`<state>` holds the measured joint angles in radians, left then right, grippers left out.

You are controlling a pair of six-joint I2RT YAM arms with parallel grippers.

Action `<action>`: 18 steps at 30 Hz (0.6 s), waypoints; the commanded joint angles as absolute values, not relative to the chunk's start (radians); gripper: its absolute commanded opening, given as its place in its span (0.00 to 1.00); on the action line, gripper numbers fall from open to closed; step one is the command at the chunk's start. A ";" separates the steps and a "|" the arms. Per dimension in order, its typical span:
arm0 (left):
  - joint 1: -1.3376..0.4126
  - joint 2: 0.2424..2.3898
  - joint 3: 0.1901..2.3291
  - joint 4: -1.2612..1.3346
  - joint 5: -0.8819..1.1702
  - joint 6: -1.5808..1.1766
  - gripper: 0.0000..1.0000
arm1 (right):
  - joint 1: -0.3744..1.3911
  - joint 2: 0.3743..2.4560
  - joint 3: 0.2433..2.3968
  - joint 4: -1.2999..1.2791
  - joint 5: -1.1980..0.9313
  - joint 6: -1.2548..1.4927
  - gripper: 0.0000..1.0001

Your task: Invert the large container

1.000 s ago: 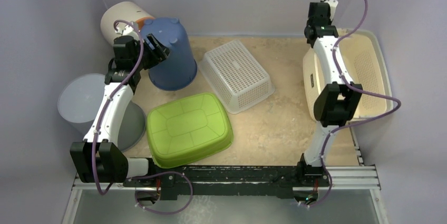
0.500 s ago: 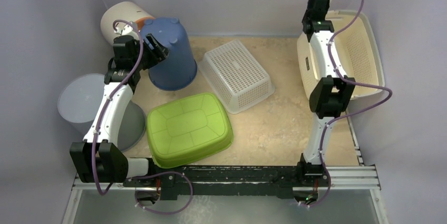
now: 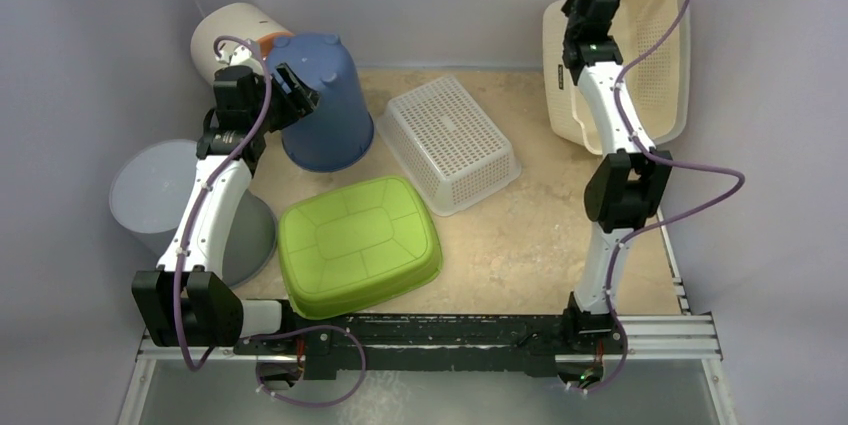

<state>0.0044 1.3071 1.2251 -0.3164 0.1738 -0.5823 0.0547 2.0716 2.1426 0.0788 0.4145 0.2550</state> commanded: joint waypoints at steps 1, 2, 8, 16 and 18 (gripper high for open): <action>0.011 1.281 1.252 -0.289 0.168 -0.565 0.68 | 0.082 1.896 1.969 0.299 0.412 0.273 0.00; 0.011 1.279 1.248 -0.288 0.169 -0.564 0.68 | 0.084 1.861 1.908 0.312 0.423 0.284 0.00; 0.011 1.281 1.238 -0.286 0.172 -0.552 0.68 | 0.090 1.652 1.605 0.373 0.435 0.330 0.00; 0.011 1.290 1.251 -0.282 0.177 -0.548 0.68 | 0.092 1.490 1.460 0.593 0.386 0.345 0.00; 0.011 1.286 1.245 -0.281 0.179 -0.549 0.68 | 0.092 1.462 1.434 0.626 0.382 0.374 0.00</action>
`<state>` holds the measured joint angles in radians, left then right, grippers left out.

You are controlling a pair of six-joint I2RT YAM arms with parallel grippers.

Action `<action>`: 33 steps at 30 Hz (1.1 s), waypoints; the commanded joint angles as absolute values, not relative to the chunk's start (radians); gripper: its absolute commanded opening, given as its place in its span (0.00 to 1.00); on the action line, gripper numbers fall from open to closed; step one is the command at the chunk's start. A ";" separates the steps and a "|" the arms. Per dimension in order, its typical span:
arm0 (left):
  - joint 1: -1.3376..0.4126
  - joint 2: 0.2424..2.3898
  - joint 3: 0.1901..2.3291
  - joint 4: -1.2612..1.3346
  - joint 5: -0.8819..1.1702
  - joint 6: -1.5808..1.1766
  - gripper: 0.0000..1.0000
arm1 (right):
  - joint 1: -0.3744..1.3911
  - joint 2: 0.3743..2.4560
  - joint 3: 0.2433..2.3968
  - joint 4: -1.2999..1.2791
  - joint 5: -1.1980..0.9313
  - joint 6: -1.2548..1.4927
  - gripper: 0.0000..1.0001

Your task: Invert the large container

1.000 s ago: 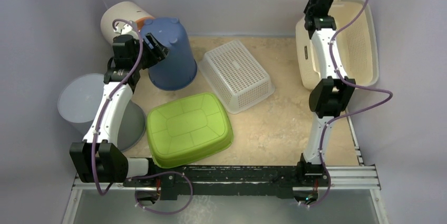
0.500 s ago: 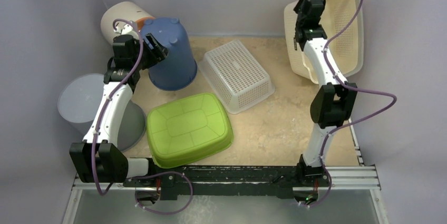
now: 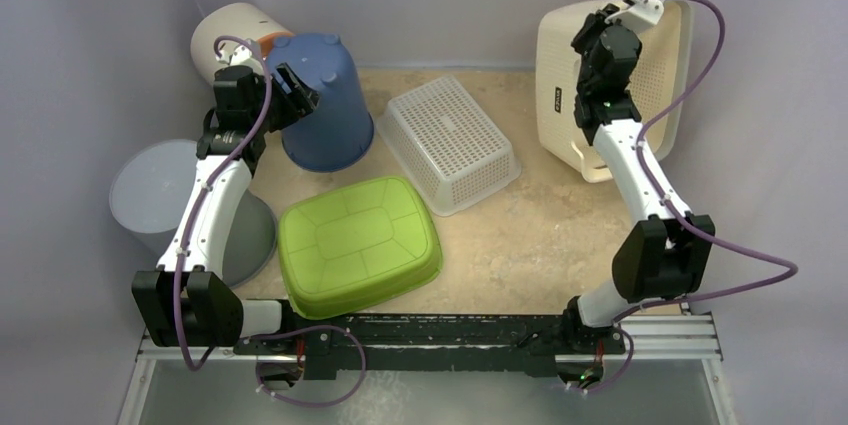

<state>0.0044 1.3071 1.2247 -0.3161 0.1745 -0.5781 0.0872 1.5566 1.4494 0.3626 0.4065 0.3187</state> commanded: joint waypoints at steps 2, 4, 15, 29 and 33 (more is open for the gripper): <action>0.011 1.279 1.236 -0.281 0.179 -0.551 0.68 | 0.094 1.440 1.402 0.626 0.375 0.394 0.00; 0.011 1.271 1.227 -0.277 0.177 -0.552 0.68 | 0.102 1.411 1.336 0.669 0.376 0.389 0.00; 0.011 1.277 1.207 -0.261 0.164 -0.547 0.68 | 0.103 1.534 1.239 1.059 0.405 0.317 0.00; 0.011 1.335 1.223 -0.279 0.128 -0.512 0.68 | 0.103 1.732 1.342 1.080 0.384 0.440 0.00; 0.011 1.344 1.223 -0.280 0.131 -0.509 0.68 | 0.103 1.656 1.250 0.993 0.420 0.442 0.43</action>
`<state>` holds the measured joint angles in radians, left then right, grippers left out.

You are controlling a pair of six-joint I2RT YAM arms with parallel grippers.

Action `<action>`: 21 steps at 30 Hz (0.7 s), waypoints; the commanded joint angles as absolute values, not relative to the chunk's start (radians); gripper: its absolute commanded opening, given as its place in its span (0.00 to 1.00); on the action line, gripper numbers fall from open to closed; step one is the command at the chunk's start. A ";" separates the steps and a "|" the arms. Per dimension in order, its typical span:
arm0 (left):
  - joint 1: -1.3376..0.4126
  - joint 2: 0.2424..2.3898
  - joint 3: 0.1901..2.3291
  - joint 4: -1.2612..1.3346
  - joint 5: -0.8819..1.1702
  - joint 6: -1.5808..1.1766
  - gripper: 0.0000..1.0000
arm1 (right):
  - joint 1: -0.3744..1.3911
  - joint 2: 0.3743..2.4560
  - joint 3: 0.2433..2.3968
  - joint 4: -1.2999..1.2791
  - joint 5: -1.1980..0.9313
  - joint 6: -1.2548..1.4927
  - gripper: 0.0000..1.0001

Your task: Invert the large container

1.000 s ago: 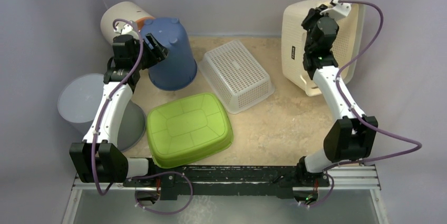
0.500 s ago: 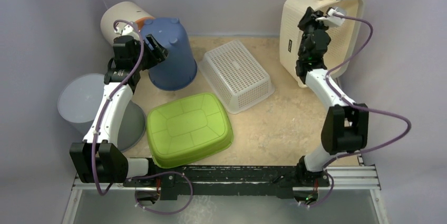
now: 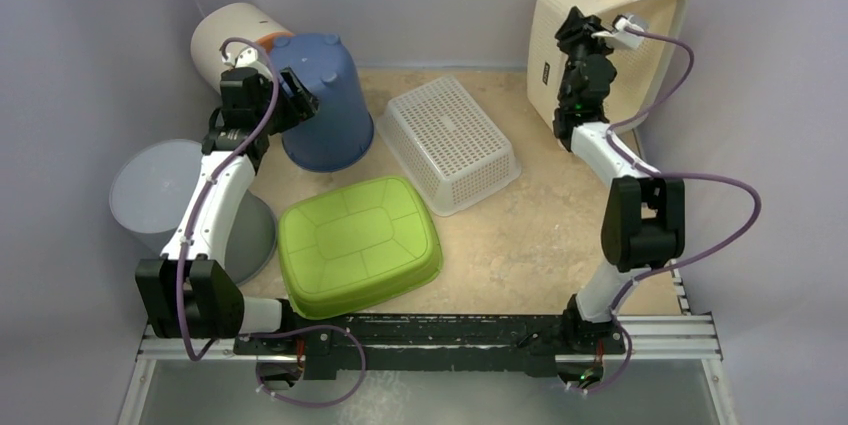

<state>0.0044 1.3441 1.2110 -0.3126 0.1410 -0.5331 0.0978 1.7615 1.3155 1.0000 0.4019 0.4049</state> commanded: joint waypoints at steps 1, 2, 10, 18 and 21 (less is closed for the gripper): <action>0.011 1.347 1.225 -0.280 0.134 -0.509 0.68 | 0.103 1.640 1.237 0.974 0.423 0.434 0.46; 0.011 1.350 1.226 -0.280 0.136 -0.507 0.68 | 0.103 1.622 1.227 0.947 0.423 0.432 0.48; 0.011 1.345 1.215 -0.270 0.140 -0.505 0.68 | 0.103 1.504 1.191 0.763 0.459 0.460 0.69; 0.011 1.332 1.189 -0.240 0.157 -0.533 0.68 | 0.103 1.431 1.254 0.373 0.412 0.540 0.84; 0.011 1.322 1.180 -0.229 0.158 -0.543 0.68 | 0.104 1.403 1.257 0.229 0.378 0.564 0.84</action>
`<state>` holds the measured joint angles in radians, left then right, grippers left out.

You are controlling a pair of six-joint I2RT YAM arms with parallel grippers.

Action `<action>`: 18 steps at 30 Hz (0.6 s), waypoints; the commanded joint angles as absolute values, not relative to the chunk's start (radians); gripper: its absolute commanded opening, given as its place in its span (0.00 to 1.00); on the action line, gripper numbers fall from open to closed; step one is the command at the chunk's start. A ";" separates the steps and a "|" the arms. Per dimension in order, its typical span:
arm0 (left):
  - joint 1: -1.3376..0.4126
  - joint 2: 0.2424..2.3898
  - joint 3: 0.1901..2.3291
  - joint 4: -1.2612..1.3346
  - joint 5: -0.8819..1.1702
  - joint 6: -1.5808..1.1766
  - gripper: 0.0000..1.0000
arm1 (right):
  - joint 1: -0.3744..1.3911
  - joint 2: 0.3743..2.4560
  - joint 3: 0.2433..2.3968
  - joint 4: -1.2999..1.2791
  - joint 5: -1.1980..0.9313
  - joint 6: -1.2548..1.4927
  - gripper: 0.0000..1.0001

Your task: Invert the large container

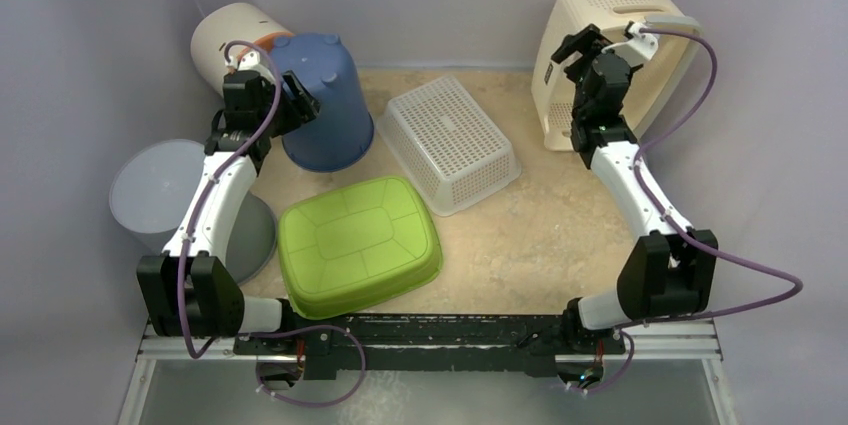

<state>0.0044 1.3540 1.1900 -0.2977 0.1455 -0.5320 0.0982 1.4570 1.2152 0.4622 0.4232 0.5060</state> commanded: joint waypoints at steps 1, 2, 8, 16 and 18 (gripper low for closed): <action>0.011 1.317 1.176 -0.227 0.159 -0.544 0.68 | 0.104 1.395 1.263 0.183 0.364 0.569 0.84; 0.011 1.314 1.174 -0.227 0.160 -0.545 0.68 | 0.105 1.388 1.275 0.123 0.354 0.580 0.84; 0.011 1.288 1.150 -0.222 0.161 -0.549 0.68 | 0.109 1.284 1.290 -0.099 0.347 0.576 0.84; 0.011 1.283 1.137 -0.208 0.168 -0.553 0.68 | 0.128 1.176 1.478 -0.345 0.458 0.457 0.80; 0.011 1.287 1.138 -0.204 0.172 -0.557 0.68 | 0.127 1.175 1.527 -0.370 0.493 0.424 0.78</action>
